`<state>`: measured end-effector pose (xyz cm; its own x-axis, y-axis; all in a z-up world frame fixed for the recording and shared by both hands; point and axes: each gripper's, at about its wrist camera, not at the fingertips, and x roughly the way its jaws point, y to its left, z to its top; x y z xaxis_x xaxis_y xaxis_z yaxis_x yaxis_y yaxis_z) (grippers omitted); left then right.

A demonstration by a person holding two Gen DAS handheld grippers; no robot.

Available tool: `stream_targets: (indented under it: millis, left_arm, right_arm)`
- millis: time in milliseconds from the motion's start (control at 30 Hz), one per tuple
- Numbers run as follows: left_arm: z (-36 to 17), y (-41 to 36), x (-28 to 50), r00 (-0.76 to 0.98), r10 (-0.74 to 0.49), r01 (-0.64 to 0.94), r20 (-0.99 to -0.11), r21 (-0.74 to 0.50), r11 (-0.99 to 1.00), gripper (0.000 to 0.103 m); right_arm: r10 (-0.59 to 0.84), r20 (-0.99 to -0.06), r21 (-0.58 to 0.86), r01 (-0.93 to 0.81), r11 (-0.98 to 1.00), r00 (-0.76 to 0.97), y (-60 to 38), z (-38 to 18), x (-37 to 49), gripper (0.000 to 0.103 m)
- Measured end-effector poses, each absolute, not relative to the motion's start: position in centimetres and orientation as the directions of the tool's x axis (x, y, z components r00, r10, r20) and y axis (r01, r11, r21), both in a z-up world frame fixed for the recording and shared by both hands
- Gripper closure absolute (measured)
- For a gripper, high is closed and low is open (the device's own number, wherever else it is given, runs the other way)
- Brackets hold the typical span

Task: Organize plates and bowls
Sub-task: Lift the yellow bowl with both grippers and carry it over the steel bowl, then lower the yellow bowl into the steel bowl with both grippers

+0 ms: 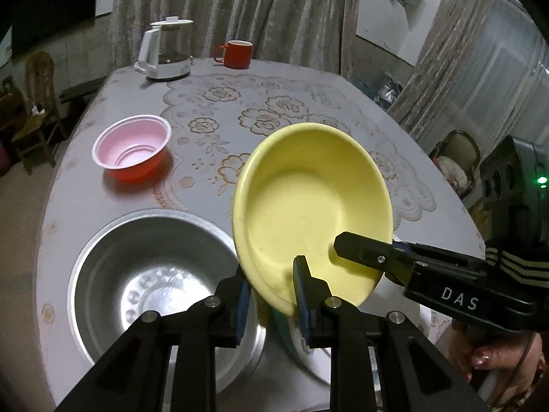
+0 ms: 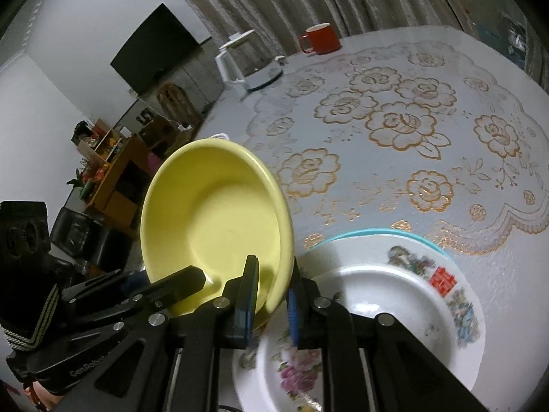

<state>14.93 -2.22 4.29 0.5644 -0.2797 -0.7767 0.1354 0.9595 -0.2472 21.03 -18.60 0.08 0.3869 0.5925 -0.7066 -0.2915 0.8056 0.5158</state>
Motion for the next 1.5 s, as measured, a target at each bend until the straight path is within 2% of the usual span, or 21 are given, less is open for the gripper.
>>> stream_targets:
  millis: [200,833,1267,1500]
  left_arm:
    - [4.4,-1.0,13.1,0.593,-0.248,0.113,-0.766,-0.226,0.968,0.080]
    - [1.9,5.0,10.2,0.572,-0.246,0.016,-0.782,-0.290,0.957,0.079]
    - [-0.4,8.3,11.3,0.529,-0.234,-0.038,-0.815,-0.298,0.954,0.079]
    - [-1.4,8.5,12.0,0.513,-0.211,-0.042,-0.832,-0.269,0.962,0.079]
  right_arm:
    - [0.609,-0.702,0.524,-0.312,0.792,0.368,-17.2,0.0,19.5,0.088]
    - [0.640,-0.716,0.529,-0.381,0.758,0.279,-11.7,-1.3,16.9,0.087]
    - [0.625,-0.753,0.528,-0.378,0.760,0.206,-8.2,-2.6,17.7,0.086]
    - [0.586,-0.783,0.476,-0.405,0.781,0.209,-7.3,-2.9,18.3,0.086]
